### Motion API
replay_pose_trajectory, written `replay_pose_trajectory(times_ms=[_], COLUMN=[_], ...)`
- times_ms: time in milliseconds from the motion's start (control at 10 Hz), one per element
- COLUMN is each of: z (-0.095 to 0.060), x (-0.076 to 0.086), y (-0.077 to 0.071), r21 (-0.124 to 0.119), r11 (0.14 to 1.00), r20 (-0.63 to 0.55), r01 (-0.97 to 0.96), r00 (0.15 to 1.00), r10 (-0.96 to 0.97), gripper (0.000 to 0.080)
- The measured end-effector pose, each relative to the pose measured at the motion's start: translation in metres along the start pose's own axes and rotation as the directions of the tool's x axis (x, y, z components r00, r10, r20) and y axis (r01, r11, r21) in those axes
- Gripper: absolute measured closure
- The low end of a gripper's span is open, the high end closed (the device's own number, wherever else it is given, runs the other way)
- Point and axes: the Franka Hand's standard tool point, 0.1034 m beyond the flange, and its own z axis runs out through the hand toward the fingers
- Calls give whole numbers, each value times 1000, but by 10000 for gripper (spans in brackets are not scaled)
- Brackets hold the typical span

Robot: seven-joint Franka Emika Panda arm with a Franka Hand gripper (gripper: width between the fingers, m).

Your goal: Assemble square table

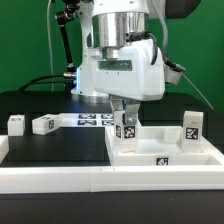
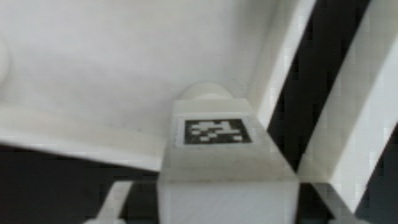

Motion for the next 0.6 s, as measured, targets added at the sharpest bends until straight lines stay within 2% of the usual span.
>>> replay_pose_trajectory(times_ms=[600], z=[1], x=[-2], y=[0], r21=[4], r11=[958], r20=[19], r01=[-288], r00=[958], r10=[288], gripper=[509])
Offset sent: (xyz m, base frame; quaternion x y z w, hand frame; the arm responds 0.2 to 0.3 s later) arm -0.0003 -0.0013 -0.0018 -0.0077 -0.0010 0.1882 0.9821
